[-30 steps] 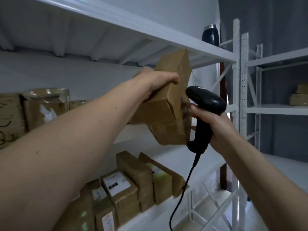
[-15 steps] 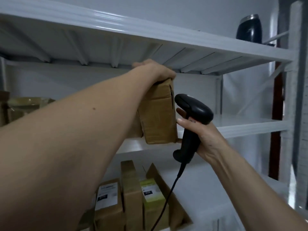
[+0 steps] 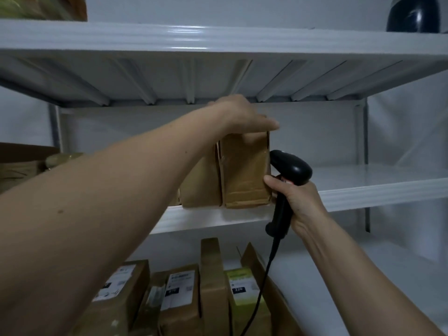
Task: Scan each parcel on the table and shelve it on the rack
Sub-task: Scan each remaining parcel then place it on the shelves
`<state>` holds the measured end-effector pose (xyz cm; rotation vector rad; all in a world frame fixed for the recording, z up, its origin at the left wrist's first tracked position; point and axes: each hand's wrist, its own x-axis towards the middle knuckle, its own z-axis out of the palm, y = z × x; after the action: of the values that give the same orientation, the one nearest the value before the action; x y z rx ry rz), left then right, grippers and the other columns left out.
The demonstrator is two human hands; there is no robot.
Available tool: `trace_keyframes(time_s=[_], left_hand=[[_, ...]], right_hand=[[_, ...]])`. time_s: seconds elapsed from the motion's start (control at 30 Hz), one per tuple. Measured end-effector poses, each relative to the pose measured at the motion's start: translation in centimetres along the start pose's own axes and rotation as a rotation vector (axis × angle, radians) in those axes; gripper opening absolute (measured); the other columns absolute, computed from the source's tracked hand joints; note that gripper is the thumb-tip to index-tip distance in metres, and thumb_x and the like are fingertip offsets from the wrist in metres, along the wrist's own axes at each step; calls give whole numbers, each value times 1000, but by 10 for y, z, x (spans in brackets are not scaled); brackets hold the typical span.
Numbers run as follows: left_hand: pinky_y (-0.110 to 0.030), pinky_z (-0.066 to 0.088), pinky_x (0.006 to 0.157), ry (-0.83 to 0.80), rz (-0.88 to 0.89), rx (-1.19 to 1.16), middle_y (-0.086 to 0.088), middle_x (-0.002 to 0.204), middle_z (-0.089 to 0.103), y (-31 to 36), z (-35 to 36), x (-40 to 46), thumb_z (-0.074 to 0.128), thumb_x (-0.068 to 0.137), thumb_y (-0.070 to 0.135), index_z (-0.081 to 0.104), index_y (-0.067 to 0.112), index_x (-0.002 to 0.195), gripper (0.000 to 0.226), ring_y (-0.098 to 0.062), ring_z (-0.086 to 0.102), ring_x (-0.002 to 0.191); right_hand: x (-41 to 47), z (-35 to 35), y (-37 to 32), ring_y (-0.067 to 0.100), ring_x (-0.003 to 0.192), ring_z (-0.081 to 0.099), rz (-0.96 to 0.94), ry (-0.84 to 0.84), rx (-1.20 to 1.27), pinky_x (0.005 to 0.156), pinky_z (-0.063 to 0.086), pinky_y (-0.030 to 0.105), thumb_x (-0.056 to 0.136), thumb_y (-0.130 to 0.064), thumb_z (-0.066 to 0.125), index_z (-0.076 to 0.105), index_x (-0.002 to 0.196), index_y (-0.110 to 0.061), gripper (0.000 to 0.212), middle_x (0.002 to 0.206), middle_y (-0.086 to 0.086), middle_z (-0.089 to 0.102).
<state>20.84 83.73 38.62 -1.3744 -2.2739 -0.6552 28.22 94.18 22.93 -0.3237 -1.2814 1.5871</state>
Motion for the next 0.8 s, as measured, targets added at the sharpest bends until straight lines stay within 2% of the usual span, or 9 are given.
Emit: trace_keyframes(time_s=[0.07, 0.17, 0.23, 0.3, 0.4, 0.53, 0.6, 0.7, 0.8], left_hand=[[-43, 40, 104, 24, 19, 124, -9, 131, 55, -7, 5, -4, 72, 68, 67, 53, 15, 130, 83, -31, 49, 120], [-43, 38, 99, 131, 15, 302, -8, 132, 48, -16, 18, -5, 79, 71, 54, 47, 21, 135, 79, -33, 40, 124], [-45, 35, 99, 201, 25, 390, -7, 136, 44, -21, 29, -3, 78, 77, 42, 44, 24, 138, 73, -34, 34, 129], [-45, 33, 100, 250, 24, 406, -6, 137, 43, -26, 37, -1, 77, 80, 35, 44, 26, 138, 68, -33, 33, 130], [-46, 33, 101, 283, 11, 345, -5, 137, 44, -32, 43, 1, 78, 80, 30, 43, 27, 138, 68, -32, 34, 129], [-44, 34, 102, 318, 46, 293, -6, 137, 45, -36, 49, -4, 78, 78, 37, 40, 23, 140, 73, -32, 35, 129], [-40, 34, 104, 391, 70, 188, -7, 137, 45, -40, 52, -15, 76, 79, 36, 39, 20, 141, 73, -29, 36, 128], [-32, 39, 97, 552, 125, -69, -4, 131, 49, -52, 65, -45, 71, 83, 26, 49, 20, 134, 56, -22, 41, 123], [-23, 43, 87, 608, 117, -264, 4, 117, 55, -75, 87, -88, 65, 85, 13, 59, 23, 115, 32, -14, 50, 110]], right_hand=[[6, 4, 3, 22, 86, 71, 3, 45, -27, 81, 56, 35, 75, -7, 80, 67, 92, -10, 22, 82, 4, 74], [12, 12, 7, 25, 91, 69, 24, 104, -36, 87, 55, 38, 76, -9, 80, 65, 95, -8, 24, 93, 9, 72], [15, 15, 8, 24, 88, 68, 34, 144, -33, 83, 55, 36, 76, -10, 80, 64, 91, -9, 22, 92, 10, 70], [17, 19, 10, 20, 80, 66, 30, 171, -56, 70, 53, 30, 77, -10, 80, 62, 85, -11, 20, 86, 7, 68], [17, 23, 11, 16, 74, 62, 24, 195, -83, 60, 45, 25, 79, -10, 78, 59, 82, -13, 20, 80, 4, 64], [5, 20, 15, 16, 75, 61, 14, 206, -109, 64, 46, 27, 80, -13, 77, 61, 86, -13, 17, 80, 4, 63], [-7, 18, 18, 17, 73, 60, -8, 217, -115, 68, 47, 30, 80, -15, 77, 63, 92, -12, 19, 78, 3, 63], [-31, 19, 26, 16, 72, 61, -24, 173, -110, 64, 47, 28, 79, -18, 78, 64, 94, -16, 20, 78, 2, 65], [-58, 28, 47, 16, 72, 65, 14, 35, -136, 65, 51, 29, 77, -18, 80, 68, 92, -19, 19, 73, 0, 70]])
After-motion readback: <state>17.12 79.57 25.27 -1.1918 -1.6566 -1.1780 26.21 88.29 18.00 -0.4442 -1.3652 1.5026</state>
